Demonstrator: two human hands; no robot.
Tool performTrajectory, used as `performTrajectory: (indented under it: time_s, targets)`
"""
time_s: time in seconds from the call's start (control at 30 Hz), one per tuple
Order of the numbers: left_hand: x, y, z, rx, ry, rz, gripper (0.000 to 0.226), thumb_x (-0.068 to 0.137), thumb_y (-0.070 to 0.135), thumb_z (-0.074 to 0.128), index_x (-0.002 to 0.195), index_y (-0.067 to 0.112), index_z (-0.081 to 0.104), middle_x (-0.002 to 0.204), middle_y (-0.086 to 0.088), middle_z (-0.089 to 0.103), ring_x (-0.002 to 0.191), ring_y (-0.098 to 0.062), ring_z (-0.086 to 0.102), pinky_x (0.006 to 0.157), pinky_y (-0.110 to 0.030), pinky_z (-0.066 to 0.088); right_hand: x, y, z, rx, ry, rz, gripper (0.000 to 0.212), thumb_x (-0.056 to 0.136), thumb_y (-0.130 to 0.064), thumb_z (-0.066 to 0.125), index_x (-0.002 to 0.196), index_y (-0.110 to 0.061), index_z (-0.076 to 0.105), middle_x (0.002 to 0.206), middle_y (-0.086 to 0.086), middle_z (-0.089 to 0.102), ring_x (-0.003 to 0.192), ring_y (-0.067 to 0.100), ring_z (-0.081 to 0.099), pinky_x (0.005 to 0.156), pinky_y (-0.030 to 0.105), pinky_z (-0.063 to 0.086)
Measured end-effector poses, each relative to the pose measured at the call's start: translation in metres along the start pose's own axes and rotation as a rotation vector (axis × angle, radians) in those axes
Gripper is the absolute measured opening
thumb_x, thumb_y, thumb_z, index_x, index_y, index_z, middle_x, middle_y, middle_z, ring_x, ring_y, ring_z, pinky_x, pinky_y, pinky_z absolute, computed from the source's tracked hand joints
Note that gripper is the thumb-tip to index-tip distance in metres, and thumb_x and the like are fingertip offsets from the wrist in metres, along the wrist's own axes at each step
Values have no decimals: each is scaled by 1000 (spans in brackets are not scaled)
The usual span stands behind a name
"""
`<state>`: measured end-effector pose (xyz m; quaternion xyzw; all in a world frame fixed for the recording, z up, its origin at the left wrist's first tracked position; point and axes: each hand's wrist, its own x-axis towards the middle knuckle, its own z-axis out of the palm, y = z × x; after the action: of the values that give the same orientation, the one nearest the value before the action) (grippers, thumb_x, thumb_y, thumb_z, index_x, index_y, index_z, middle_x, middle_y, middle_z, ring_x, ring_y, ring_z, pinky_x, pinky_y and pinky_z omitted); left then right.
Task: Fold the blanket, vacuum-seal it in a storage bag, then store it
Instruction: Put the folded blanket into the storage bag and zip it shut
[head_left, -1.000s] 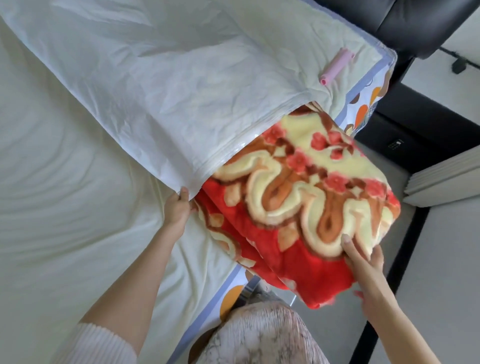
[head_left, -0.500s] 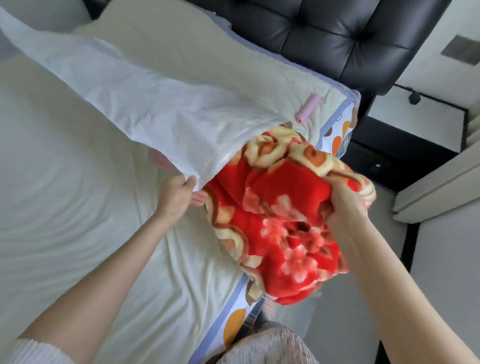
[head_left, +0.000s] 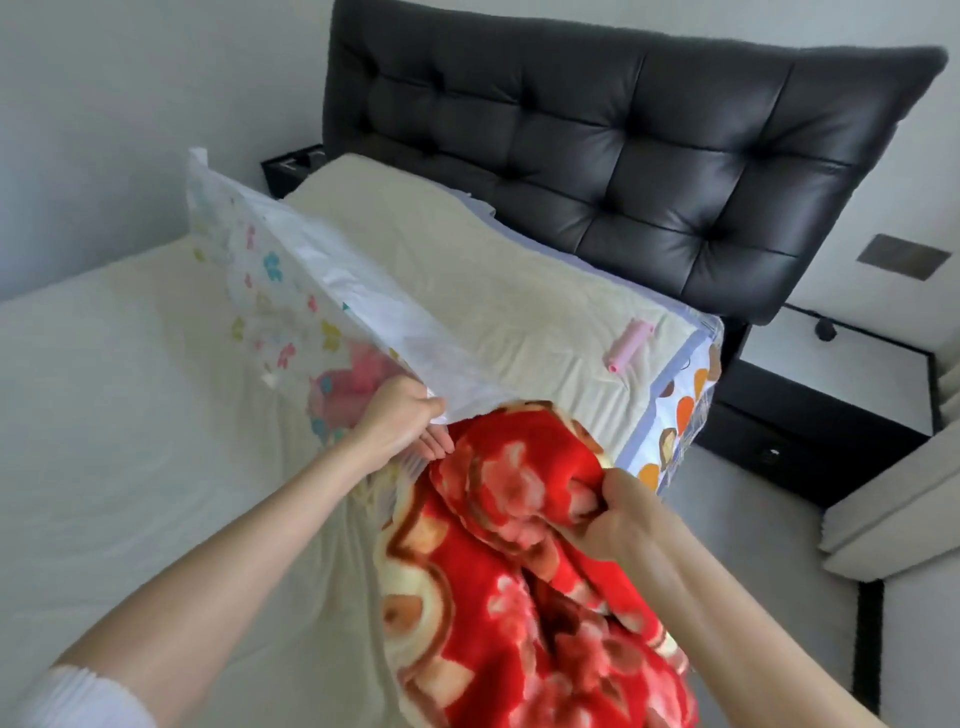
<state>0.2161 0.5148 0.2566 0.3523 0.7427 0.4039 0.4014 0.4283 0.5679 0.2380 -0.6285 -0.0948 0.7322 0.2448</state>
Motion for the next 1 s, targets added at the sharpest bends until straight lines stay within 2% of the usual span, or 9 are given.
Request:
performTrajectory:
  time_s: [0.07, 0.13, 0.27, 0.33, 0.47, 0.6, 0.73, 0.87, 1.0]
  targets:
    - [3, -10, 3, -17, -15, -19, 22, 97, 5, 42, 77, -2, 47, 52, -18, 62, 37, -20, 57, 35, -22, 45, 22, 8, 1, -12, 47, 83, 34, 84, -26, 64, 116, -15, 60, 107, 10, 65, 77, 32, 60, 41, 65, 46]
    - [8, -7, 8, -47, -4, 0, 18, 97, 5, 42, 89, -8, 51, 58, -22, 61, 36, -17, 57, 36, -21, 45, 28, 3, -1, 2, 45, 106, 40, 81, -26, 69, 118, -13, 59, 115, 13, 62, 80, 35, 60, 45, 64, 48]
    - [33, 31, 23, -106, 11, 78, 14, 97, 4, 40, 89, -4, 48, 49, -14, 60, 34, -16, 56, 35, -21, 44, 5, -41, 14, 34, 96, 139, 24, 88, -18, 62, 89, 4, 53, 85, 20, 54, 72, 36, 56, 61, 60, 54]
    - [54, 61, 32, -103, 7, 110, 18, 97, 3, 39, 82, -1, 46, 43, -9, 60, 34, -15, 55, 35, -21, 44, -3, -72, 21, 86, 76, 124, 23, 90, -17, 59, 87, 5, 52, 83, 20, 52, 85, 36, 58, 73, 52, 54]
    - [107, 120, 49, -78, 33, 166, 23, 97, 4, 39, 75, 5, 43, 50, -12, 61, 36, -16, 56, 37, -22, 46, 2, -133, 29, 118, 32, 172, 28, 91, -17, 56, 109, 5, 57, 108, 22, 57, 101, 41, 59, 61, 53, 50]
    - [158, 153, 72, -35, 66, 146, 25, 98, 6, 40, 73, 7, 43, 40, -3, 59, 34, -14, 56, 37, -21, 46, 22, -177, 25, 116, -29, 247, 31, 96, -15, 51, 116, 7, 55, 117, 30, 55, 102, 49, 57, 64, 55, 52]
    - [187, 158, 92, 50, 6, 88, 23, 98, 8, 41, 75, 5, 42, 44, -9, 61, 34, -16, 56, 36, -21, 46, 50, -200, 8, 123, -56, 440, 37, 98, -12, 46, 125, 12, 45, 115, 46, 39, 110, 58, 47, 63, 60, 49]
    - [200, 149, 90, 120, 32, 32, 21, 98, 10, 42, 78, 4, 44, 44, -8, 62, 39, -18, 60, 43, -26, 50, 63, -222, 8, 146, -143, 589, 45, 98, -11, 47, 133, 15, 34, 134, 47, 26, 112, 62, 43, 63, 62, 48]
    - [204, 142, 73, 151, 105, 3, 22, 97, 7, 39, 76, 6, 39, 42, -6, 61, 36, -16, 58, 41, -24, 49, 57, -245, 27, -3, -299, 565, 46, 102, -19, 38, 91, 24, 53, 136, 49, 22, 107, 57, 51, 67, 49, 57]
